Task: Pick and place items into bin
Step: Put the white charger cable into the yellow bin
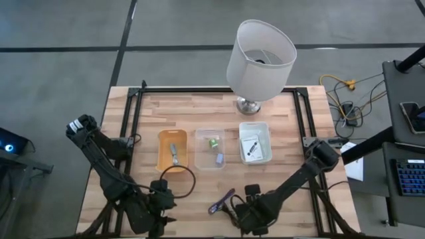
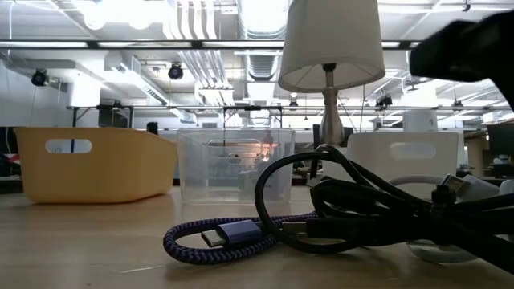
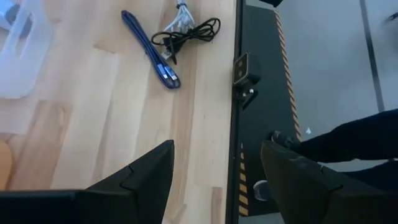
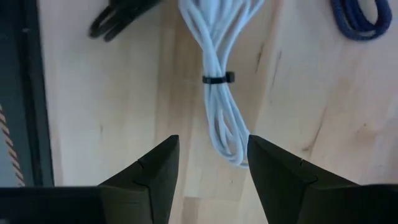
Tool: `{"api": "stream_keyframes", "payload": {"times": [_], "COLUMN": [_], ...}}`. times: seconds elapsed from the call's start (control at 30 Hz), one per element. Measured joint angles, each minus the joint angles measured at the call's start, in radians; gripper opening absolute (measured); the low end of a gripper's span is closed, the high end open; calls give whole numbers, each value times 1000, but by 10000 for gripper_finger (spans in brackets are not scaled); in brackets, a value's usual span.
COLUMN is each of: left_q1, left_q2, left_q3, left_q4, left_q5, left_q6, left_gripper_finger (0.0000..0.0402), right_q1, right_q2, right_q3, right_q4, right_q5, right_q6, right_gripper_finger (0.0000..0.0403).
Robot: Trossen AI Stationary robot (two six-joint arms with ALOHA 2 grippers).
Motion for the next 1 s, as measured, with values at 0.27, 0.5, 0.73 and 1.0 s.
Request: {"api": "stream_keyframes", "payload": {"times": [0.27, 0.5, 0.73, 1.0], "left_q1": [0, 0, 1, 9], "left_q2": [0, 0, 0, -1], "left_q3": [-1, -3, -5, -6], "left_q4": [0, -1, -4, -4], "left_q5": [-28, -29, -63, -89], "left_q6": [1, 1, 2, 20], "left_gripper_finger": [225, 225, 225, 225], "right_q1": [-45, -87, -94, -94], "right_q2": [8, 8, 8, 3], "right_q3": [-55, -66, -117, -129], "right_q4": [71, 93, 125, 135], "right_q5": [-40, -77, -99, -134], "right_q6": [-70, -153, -145, -118], "right_gripper_finger": [178, 177, 145, 59]}}
